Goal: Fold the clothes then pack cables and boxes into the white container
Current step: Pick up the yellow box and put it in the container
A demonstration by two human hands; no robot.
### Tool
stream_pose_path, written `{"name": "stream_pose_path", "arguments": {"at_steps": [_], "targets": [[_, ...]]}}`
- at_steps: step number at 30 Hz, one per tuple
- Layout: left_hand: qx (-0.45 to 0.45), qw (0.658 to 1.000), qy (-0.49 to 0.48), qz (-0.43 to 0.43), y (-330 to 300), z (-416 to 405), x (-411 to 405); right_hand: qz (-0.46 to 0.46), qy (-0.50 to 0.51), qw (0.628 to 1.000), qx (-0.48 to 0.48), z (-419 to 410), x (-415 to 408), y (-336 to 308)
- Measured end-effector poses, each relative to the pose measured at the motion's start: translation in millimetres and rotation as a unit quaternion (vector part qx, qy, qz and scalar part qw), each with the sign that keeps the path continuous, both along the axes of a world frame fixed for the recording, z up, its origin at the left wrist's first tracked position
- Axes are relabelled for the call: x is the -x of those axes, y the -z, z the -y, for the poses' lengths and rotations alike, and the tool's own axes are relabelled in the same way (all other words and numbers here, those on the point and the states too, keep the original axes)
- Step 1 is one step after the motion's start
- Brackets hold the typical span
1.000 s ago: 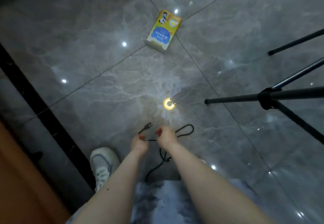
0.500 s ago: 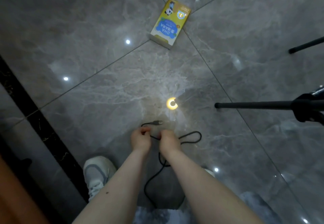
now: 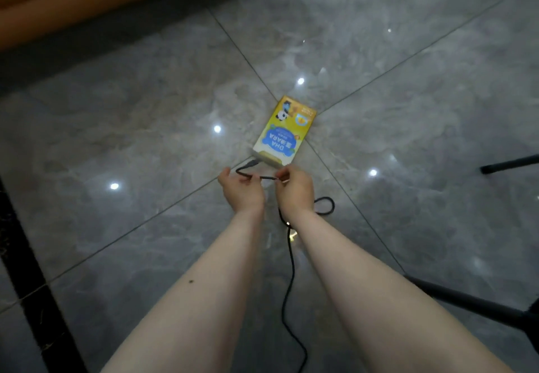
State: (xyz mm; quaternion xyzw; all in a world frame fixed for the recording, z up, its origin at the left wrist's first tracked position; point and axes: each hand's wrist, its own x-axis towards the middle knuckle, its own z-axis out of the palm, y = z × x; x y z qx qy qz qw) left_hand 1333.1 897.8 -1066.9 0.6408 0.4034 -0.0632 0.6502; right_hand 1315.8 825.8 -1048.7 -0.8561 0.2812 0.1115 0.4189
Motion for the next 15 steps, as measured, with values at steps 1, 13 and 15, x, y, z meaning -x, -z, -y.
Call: {"name": "stream_pose_path", "arguments": {"at_steps": [1, 13, 15], "targets": [[0.014, 1.000, 0.000, 0.021, 3, 3, -16, 0.018, 0.007, 1.000, 0.010, 5, -13, 1], [-0.205, 0.953, 0.224, 0.019, 39, 18, -90, -0.022, 0.162, 0.986, -0.037, 20, -83, 45], [-0.204, 0.941, 0.271, -0.016, 36, 21, -86, -0.025, 0.181, 0.982, -0.053, 18, -82, 45]]}}
